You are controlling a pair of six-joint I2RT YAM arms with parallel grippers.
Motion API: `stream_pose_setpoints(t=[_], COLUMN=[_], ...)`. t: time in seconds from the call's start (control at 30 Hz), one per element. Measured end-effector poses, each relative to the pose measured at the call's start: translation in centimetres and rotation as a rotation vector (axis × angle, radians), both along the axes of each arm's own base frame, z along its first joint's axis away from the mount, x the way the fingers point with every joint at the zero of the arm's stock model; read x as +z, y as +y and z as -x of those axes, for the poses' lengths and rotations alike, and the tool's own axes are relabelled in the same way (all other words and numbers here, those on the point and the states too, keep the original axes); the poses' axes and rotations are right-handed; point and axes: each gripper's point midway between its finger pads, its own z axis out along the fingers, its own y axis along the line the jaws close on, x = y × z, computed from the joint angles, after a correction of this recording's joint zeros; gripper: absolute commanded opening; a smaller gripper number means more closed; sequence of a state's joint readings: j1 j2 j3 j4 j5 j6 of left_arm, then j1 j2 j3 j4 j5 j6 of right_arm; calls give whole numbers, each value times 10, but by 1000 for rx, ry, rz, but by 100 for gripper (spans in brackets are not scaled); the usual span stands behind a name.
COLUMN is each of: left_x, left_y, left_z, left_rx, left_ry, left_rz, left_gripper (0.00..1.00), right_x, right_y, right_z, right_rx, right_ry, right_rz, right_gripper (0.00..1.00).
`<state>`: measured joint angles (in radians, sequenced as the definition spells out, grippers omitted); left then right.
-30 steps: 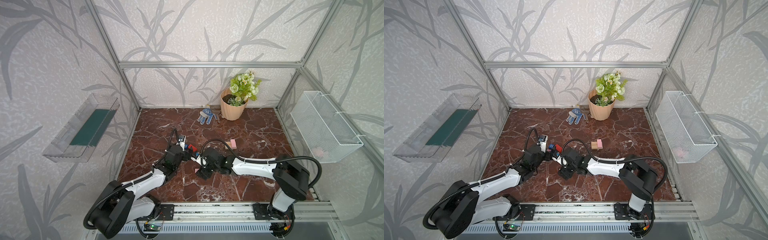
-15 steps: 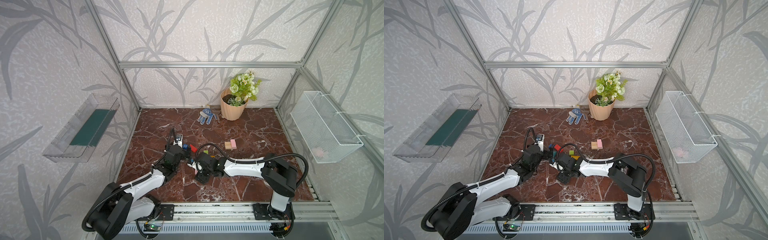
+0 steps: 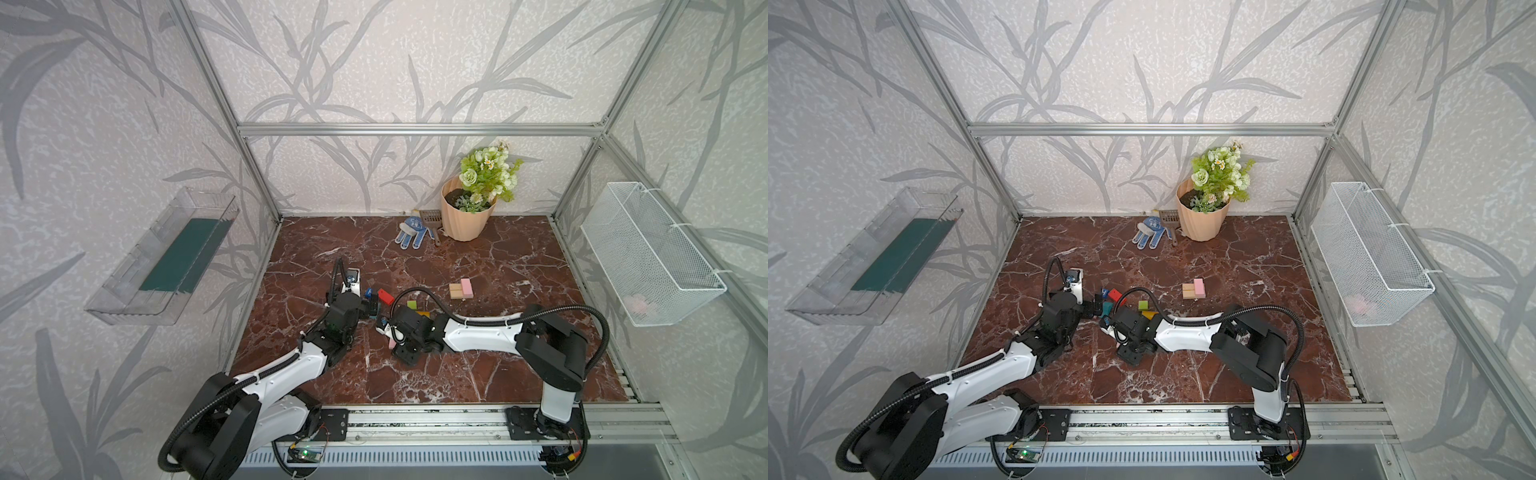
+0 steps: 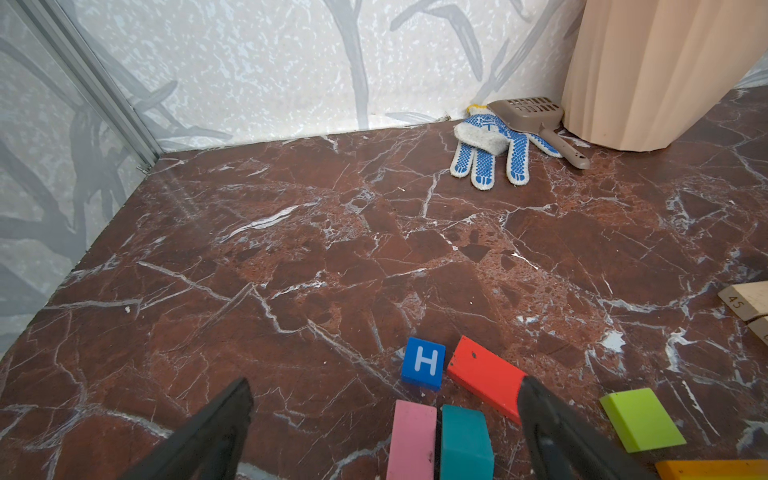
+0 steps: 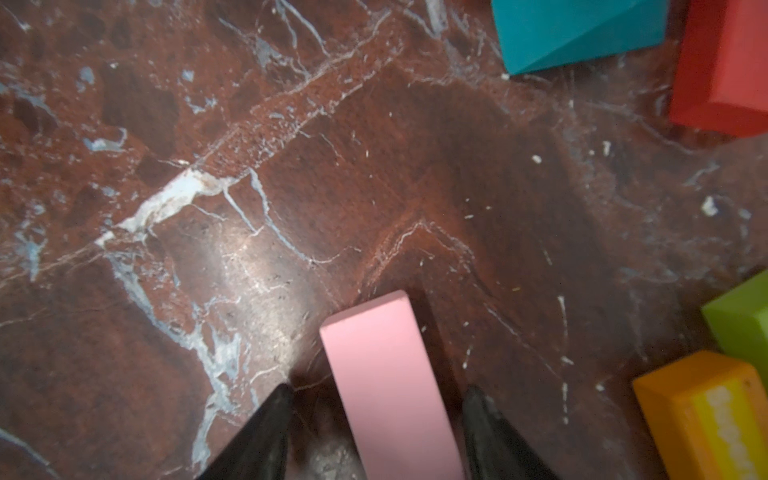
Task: Build the wood block tower
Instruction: 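Move the right gripper over the lying pink bar near the block pile, then grasp the lying pink bar with the right gripper and lift it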
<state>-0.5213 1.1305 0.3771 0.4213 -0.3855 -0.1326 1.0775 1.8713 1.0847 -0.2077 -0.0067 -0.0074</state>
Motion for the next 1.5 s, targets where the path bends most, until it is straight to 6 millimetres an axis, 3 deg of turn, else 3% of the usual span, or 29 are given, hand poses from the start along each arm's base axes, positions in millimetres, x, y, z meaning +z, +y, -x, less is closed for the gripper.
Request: stream_pose_setpoints(t=[1.03,1.13,1.5], left_x=[4,6,3], left_y=[1,2,12], left_z=[5,7,11], left_rx=[-11,-11,16], left_ry=[-27,-33,-43], left_rz=[21,25,22], left_gripper=[99,99,99], right_x=[10,10,1], right_y=[2,3,8], right_z=[-6,-4,-2], right_rx=[-110,-109,-109], right_ry=[-1,3,26], right_rz=[47,48,85], right_gripper=[30,30,46])
